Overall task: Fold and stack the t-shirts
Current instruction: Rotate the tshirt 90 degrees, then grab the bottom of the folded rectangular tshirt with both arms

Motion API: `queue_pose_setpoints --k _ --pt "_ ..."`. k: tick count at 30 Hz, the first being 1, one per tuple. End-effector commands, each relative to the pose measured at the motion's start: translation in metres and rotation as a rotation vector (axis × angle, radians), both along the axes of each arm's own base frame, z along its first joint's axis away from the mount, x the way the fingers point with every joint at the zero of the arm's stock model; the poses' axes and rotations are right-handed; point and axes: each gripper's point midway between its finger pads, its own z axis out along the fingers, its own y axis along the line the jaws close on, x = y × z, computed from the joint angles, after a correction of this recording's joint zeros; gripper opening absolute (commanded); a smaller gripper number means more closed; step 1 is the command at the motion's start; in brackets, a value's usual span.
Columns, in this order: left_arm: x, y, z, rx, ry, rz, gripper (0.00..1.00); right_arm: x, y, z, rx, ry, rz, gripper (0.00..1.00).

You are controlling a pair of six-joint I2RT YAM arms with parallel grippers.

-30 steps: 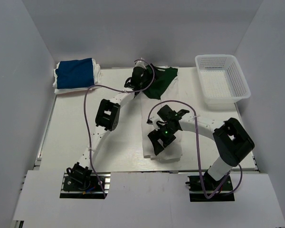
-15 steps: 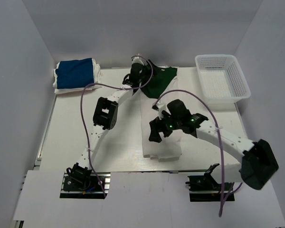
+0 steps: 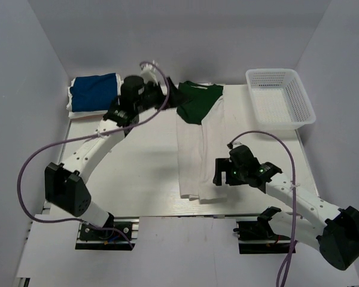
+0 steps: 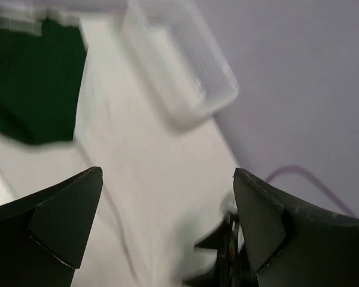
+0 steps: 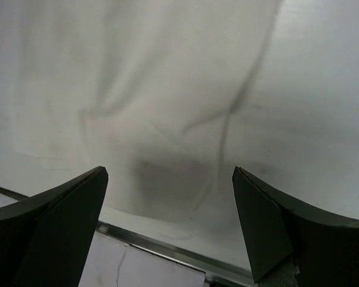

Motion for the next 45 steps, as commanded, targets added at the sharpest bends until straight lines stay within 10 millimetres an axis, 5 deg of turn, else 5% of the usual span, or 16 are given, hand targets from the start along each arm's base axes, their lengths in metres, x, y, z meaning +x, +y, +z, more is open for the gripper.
queue_pose_setpoints --k 1,2,3,7,9,12,14,18,24,34,43,44,45 --pt "-0.077 0.008 -0.176 0.239 0.489 -0.094 1.0 -0.022 -0.022 -0.028 -0.043 0.152 -0.139 0.9" --pt "-0.105 0.008 -0.187 0.255 0.557 -0.151 1.0 -0.027 -0.023 -0.033 -0.033 0.188 -0.143 0.9" --pt "-0.134 0.012 -0.218 0.293 0.652 -0.188 1.0 -0.03 -0.025 -0.038 -0.045 0.216 -0.151 0.9" --pt "-0.215 0.024 -0.262 0.435 0.863 -0.255 1.0 -0.039 -0.022 -0.049 -0.008 0.27 -0.135 0.88" --pt "-0.233 0.036 -0.275 0.501 0.908 -0.23 1.0 -0.041 -0.024 -0.057 0.006 0.286 -0.15 0.86" --pt "-0.252 0.033 -0.271 0.508 0.905 -0.294 1.0 -0.044 -0.025 -0.064 0.007 0.307 -0.139 0.51" --pt "-0.262 0.027 -0.275 0.517 0.909 -0.333 1.0 -0.047 -0.025 -0.066 0.01 0.327 -0.124 0.45" --pt "-0.264 0.018 -0.289 0.571 0.916 -0.356 0.98 -0.051 -0.015 -0.062 0.067 0.336 -0.068 0.37" --pt "-0.267 0.007 -0.305 0.621 0.915 -0.365 0.92 -0.055 -0.002 -0.048 0.139 0.284 0.075 0.09" --pt "-0.261 -0.007 -0.331 0.676 0.9 -0.376 0.71 -0.051 -0.001 -0.05 0.113 0.311 0.081 0.0" --pt "-0.254 -0.01 -0.337 0.696 0.894 -0.367 0.24 -0.045 0.003 -0.046 0.121 0.309 0.082 0.0" --pt "-0.254 -0.01 -0.337 0.696 0.894 -0.367 0.17 -0.045 0.004 -0.045 0.118 0.305 0.097 0.0" --pt "-0.251 -0.01 -0.336 0.702 0.889 -0.359 0.0 -0.046 0.005 -0.044 0.118 0.31 0.099 0.0"
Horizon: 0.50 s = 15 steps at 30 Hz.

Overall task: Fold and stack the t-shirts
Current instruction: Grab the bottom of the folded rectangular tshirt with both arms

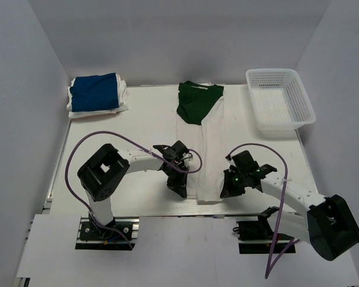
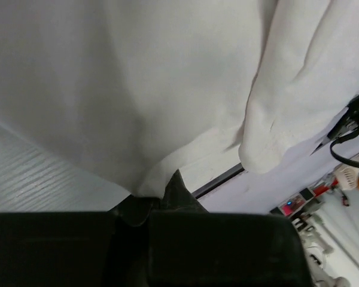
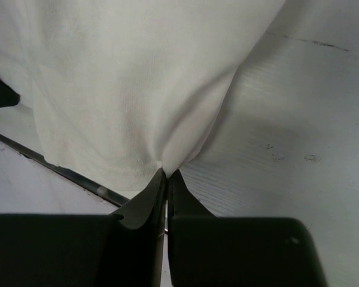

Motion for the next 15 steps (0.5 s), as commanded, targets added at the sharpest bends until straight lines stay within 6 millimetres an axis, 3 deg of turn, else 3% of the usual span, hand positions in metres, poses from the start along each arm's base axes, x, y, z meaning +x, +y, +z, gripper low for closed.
queue_pose_setpoints --k 1,5,6,8,9,10,12,15 --pt "0.017 -0.001 -0.008 0.046 -0.088 -0.004 0.0 0.012 0.014 0.019 0.055 -0.042 0.04 0.0" --pt "0.03 -0.008 0.02 0.004 -0.156 0.016 0.0 0.025 0.013 0.032 0.036 -0.077 0.002 0.0" --pt "0.04 -0.009 0.029 -0.014 -0.169 0.05 0.0 0.031 0.008 0.037 0.002 -0.094 -0.03 0.0" --pt "0.044 -0.017 0.047 -0.059 -0.183 0.064 0.0 0.055 0.001 0.053 -0.055 -0.178 -0.089 0.0" --pt "0.056 -0.022 0.059 -0.079 -0.222 0.082 0.0 0.056 -0.002 0.055 -0.077 -0.171 -0.109 0.0" --pt "0.061 -0.023 0.064 -0.076 -0.235 0.087 0.0 0.073 -0.006 0.07 -0.105 -0.238 -0.145 0.0" --pt "0.07 -0.027 0.073 -0.056 -0.248 0.095 0.0 0.084 -0.011 0.073 -0.147 -0.258 -0.175 0.0" --pt "0.093 -0.018 0.084 0.006 -0.313 0.125 0.0 0.106 -0.011 0.085 -0.191 -0.303 -0.175 0.0"
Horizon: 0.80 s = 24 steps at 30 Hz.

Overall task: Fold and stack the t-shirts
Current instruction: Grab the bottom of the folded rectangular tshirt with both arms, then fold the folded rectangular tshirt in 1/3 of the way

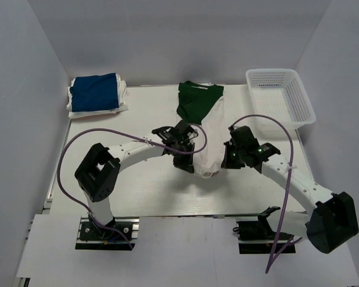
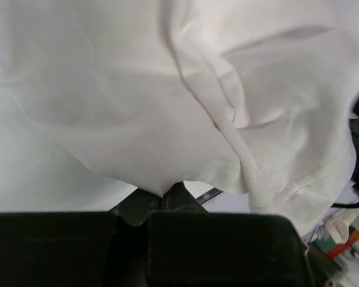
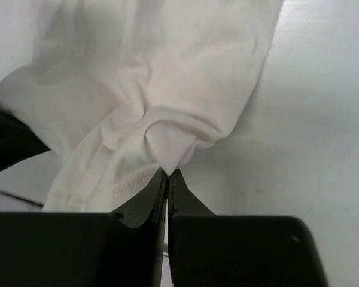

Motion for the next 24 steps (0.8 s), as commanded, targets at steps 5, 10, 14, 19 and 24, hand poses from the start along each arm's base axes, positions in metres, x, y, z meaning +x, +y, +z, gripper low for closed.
queue_pose_setpoints --k 5,10,14,19,24 --pt "0.068 0.02 0.04 0.044 -0.144 0.143 0.0 0.073 -0.009 0.032 -0.154 -0.112 -0.131 0.0" --pt "0.134 0.018 0.061 0.002 -0.227 0.243 0.0 0.112 -0.006 0.035 -0.187 -0.138 -0.181 0.0" --pt "0.16 0.004 0.065 -0.074 -0.237 0.206 0.0 0.142 -0.005 0.042 -0.213 -0.173 -0.203 0.0" --pt "0.187 -0.001 0.059 -0.094 -0.226 0.211 0.0 0.177 0.002 0.058 -0.228 -0.256 -0.2 0.0" --pt "0.209 0.009 0.052 -0.101 -0.215 0.247 0.0 0.202 0.004 0.046 -0.266 -0.233 -0.175 0.0"
